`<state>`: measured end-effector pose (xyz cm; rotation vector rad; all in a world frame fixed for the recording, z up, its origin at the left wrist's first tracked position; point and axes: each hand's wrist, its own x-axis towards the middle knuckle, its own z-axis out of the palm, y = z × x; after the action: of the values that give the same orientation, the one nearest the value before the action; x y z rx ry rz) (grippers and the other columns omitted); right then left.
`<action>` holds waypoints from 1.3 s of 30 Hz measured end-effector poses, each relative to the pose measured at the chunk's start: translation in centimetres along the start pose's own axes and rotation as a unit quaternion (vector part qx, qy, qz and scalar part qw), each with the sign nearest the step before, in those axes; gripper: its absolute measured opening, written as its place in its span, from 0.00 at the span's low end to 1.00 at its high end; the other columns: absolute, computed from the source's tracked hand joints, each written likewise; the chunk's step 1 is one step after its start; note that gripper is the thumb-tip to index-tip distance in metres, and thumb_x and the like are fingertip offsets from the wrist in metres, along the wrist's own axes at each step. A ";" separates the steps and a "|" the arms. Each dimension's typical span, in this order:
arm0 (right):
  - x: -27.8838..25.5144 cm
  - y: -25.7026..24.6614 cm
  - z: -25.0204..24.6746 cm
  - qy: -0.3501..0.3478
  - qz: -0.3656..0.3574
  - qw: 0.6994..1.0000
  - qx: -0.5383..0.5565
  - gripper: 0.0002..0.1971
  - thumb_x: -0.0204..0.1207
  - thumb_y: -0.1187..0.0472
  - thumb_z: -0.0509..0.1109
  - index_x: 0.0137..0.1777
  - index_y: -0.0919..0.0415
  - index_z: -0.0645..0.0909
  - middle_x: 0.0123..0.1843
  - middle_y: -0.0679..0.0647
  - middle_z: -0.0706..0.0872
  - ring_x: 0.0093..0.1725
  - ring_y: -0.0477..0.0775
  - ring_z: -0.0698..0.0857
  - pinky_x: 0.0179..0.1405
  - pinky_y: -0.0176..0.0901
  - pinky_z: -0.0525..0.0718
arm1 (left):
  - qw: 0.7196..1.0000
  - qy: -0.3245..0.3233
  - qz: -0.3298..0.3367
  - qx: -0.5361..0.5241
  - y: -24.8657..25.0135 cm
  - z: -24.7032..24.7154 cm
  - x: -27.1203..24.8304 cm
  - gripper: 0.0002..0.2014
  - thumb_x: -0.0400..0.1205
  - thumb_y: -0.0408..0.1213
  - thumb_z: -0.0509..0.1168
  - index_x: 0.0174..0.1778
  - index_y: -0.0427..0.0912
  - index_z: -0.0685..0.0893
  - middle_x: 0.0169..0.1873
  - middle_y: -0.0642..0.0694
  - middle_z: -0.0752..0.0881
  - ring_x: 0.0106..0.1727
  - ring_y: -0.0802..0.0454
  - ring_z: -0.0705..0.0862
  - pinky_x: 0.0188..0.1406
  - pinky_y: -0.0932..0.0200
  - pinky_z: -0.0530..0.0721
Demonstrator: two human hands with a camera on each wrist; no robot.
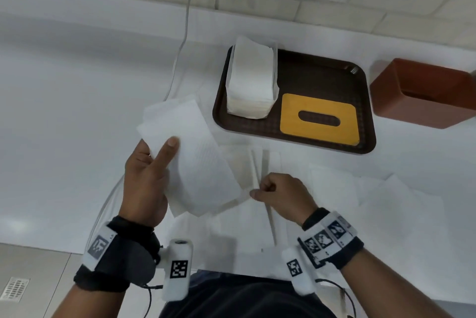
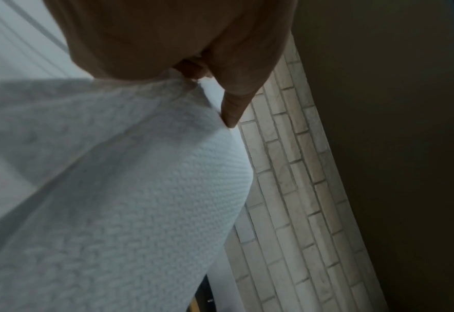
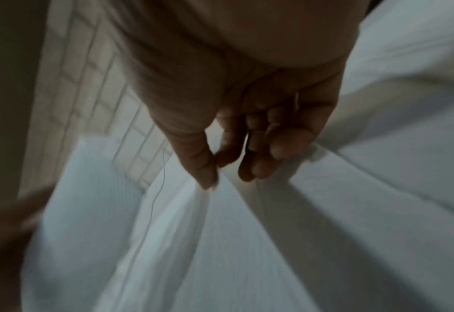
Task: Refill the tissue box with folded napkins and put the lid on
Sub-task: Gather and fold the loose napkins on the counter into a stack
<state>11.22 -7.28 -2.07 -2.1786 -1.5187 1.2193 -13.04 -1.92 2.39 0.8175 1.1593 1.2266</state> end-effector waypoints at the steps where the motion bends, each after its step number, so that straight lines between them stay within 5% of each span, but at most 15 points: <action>1: -0.3 0.5 -0.6 0.003 -0.002 0.998 0.064 0.15 0.74 0.48 0.77 0.34 0.54 0.77 0.30 0.43 0.81 0.34 0.47 0.81 0.37 0.44 0.79 | 1.000 0.007 0.013 0.011 0.1 -0.3 0.2 0.10 0.86 0.35 0.65 0.62 0.44 0.87 0.58 0.48 0.92 0.59 0.50 0.90 0.52 0.56 0.89; 5: -2.1 2.0 -3.3 0.007 0.045 0.936 0.348 0.17 0.78 0.63 0.74 0.33 0.56 0.69 0.36 0.58 0.74 0.38 0.55 0.74 0.34 0.44 0.71 | 0.999 0.008 0.015 0.048 -0.2 -1.0 0.8 0.08 0.88 0.36 0.64 0.58 0.48 0.87 0.55 0.49 0.92 0.57 0.49 0.90 0.53 0.48 0.87; 9: -3.1 2.9 -4.6 0.003 0.070 0.893 0.445 0.09 0.74 0.63 0.74 0.47 0.65 0.78 0.50 0.69 0.87 0.47 0.66 0.83 0.50 0.61 0.78 | 0.997 -0.031 -0.012 0.071 -1.1 -0.1 0.8 0.11 0.89 0.37 0.62 0.64 0.46 0.86 0.54 0.48 0.92 0.55 0.49 0.91 0.44 0.51 0.89; 12: -3.4 2.7 -5.0 0.028 0.072 0.894 0.441 0.11 0.80 0.70 0.67 0.60 0.63 0.83 0.58 0.61 0.92 0.51 0.60 0.91 0.59 0.62 0.85 | 0.993 -0.066 -0.023 0.090 -1.8 1.2 0.6 0.11 0.89 0.38 0.62 0.64 0.45 0.86 0.56 0.45 0.92 0.56 0.46 0.91 0.46 0.48 0.89; 15: -3.8 2.7 -5.6 0.028 0.052 0.877 0.477 0.15 0.82 0.71 0.65 0.63 0.60 0.86 0.60 0.59 0.92 0.58 0.64 0.91 0.64 0.64 0.83 | 0.992 -0.070 -0.040 0.101 -2.0 2.2 0.5 0.07 0.89 0.37 0.62 0.55 0.42 0.85 0.44 0.49 0.93 0.45 0.49 0.92 0.37 0.54 0.89; 18: -4.5 2.2 -6.3 0.026 0.017 0.859 0.511 0.17 0.82 0.71 0.62 0.64 0.59 0.87 0.63 0.60 0.91 0.63 0.65 0.88 0.67 0.61 0.83 | 0.989 -0.084 -0.055 0.106 -2.2 3.1 0.4 0.10 0.89 0.38 0.62 0.61 0.39 0.84 0.49 0.40 0.93 0.49 0.43 0.92 0.40 0.48 0.89; 26: -5.3 -1.9 -7.9 -0.001 -0.111 0.801 0.589 0.20 0.70 0.67 0.67 0.60 0.53 0.90 0.64 0.55 0.91 0.62 0.54 0.89 0.55 0.41 0.89 | 0.985 -0.125 -0.097 0.075 -1.7 6.3 -0.5 0.14 0.91 0.38 0.56 0.62 0.41 0.87 0.57 0.41 0.92 0.61 0.39 0.89 0.56 0.46 0.89; 33: -3.4 -2.4 -5.6 0.093 -0.128 0.908 0.387 0.16 0.84 0.64 0.67 0.65 0.43 0.81 0.62 0.42 0.90 0.63 0.46 0.87 0.65 0.51 0.84 | 0.984 -0.150 -0.081 0.045 -1.4 8.3 -1.5 0.16 0.92 0.36 0.54 0.59 0.53 0.87 0.50 0.59 0.94 0.51 0.62 0.91 0.42 0.70 0.87; 39: -2.4 -1.6 -4.6 0.122 -0.105 0.911 0.380 0.20 0.81 0.58 0.72 0.72 0.51 0.77 0.61 0.44 0.90 0.61 0.44 0.88 0.64 0.50 0.86 | 0.987 -0.128 -0.065 0.067 -1.5 8.5 -1.8 0.17 0.90 0.51 0.53 0.67 0.58 0.84 0.57 0.61 0.91 0.59 0.63 0.89 0.52 0.68 0.87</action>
<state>13.19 -7.45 2.96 -1.5313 -0.9183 1.1473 -4.35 -3.07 3.56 0.9541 1.0738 0.9146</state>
